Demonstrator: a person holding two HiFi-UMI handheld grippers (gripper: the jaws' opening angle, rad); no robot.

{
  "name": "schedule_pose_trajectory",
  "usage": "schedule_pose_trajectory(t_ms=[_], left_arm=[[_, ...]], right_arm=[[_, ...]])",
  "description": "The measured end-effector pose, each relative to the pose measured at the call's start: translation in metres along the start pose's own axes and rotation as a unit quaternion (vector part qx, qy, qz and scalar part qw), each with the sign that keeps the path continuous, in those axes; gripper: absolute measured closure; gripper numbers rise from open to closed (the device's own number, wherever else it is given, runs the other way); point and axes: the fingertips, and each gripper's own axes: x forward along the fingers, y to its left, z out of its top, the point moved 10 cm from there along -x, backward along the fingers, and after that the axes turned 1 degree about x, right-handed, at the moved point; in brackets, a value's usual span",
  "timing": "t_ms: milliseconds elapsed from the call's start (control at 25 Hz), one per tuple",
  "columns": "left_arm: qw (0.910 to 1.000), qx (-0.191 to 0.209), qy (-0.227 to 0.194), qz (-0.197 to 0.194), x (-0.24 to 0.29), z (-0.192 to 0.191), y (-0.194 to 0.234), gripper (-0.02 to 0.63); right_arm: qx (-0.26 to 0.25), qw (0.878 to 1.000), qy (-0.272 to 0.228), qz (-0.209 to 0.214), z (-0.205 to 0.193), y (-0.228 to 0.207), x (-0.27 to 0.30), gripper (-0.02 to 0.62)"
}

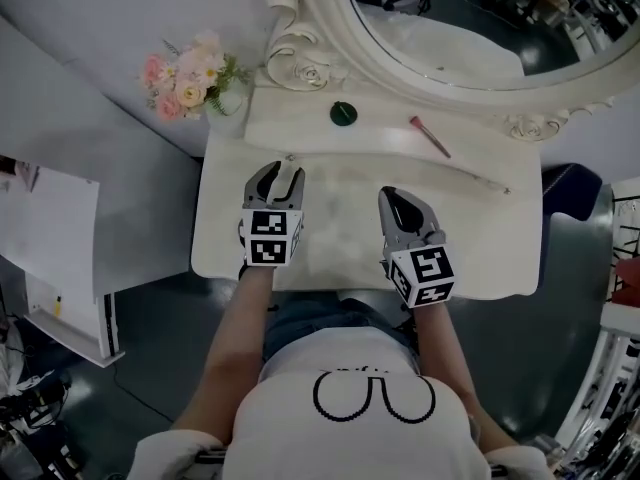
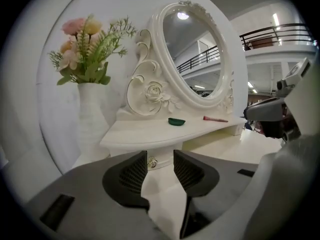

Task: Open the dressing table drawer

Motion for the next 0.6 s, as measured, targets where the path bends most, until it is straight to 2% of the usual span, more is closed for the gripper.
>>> schedule_pose_trajectory(t_ms=[240, 520, 560, 600], left_arm=[[0.999, -0.017, 0.041, 0.007, 0.034, -0.021, 0.016, 0.445], [0.9985, -0.023, 0.05, -0.002, 0.056, -0.023, 0.02, 0.446], [0.9985, -0.024, 0.049, -0.001, 0.056, -0.022, 0.02, 0.459], [0.9985, -0.025, 0.049, -0.001, 0.057, -0.022, 0.02, 0.5]], right_arm=[[0.007, 1.0, 0.026, 0.006, -0.011, -0.002, 0.026, 0.597], [0.008, 0.999, 0.051, 0.011, -0.019, -0.006, 0.04, 0.597], [0.007, 0.998, 0.053, 0.013, -0.019, -0.007, 0.042, 0.597], [0.007, 0.998, 0.055, 0.014, -0.019, -0.007, 0.043, 0.597]])
